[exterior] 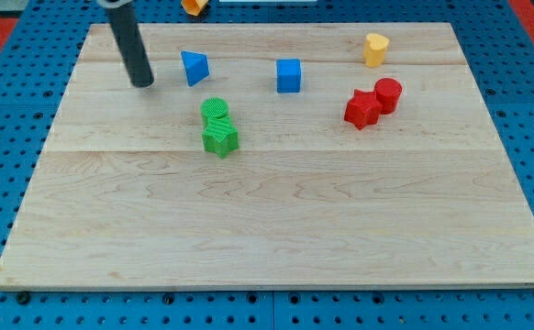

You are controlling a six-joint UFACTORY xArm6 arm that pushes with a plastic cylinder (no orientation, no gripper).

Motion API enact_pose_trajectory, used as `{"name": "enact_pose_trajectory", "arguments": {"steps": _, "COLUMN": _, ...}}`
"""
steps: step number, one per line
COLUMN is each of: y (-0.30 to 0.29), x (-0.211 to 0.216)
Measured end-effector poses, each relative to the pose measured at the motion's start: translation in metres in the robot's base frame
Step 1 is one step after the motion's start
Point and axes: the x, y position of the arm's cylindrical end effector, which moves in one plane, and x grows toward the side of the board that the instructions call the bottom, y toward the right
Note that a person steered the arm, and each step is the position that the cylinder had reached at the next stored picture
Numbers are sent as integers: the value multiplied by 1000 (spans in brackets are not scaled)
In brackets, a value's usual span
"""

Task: Push the green blocks towards the center left side of the board

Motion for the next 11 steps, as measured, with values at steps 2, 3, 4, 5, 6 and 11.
{"name": "enact_pose_trajectory", "arguments": {"steps": 2, "y": 139, "x": 26}}
{"name": "enact_pose_trajectory", "arguments": {"steps": 3, "y": 194, "x": 80}}
{"name": "enact_pose_trajectory", "arguments": {"steps": 4, "y": 146, "x": 91}}
{"name": "enact_pose_trajectory", "arguments": {"steps": 5, "y": 98, "x": 92}}
{"name": "enact_pose_trajectory", "arguments": {"steps": 6, "y": 98, "x": 92}}
{"name": "enact_pose_trajectory", "arguments": {"steps": 11, "y": 38, "x": 111}}
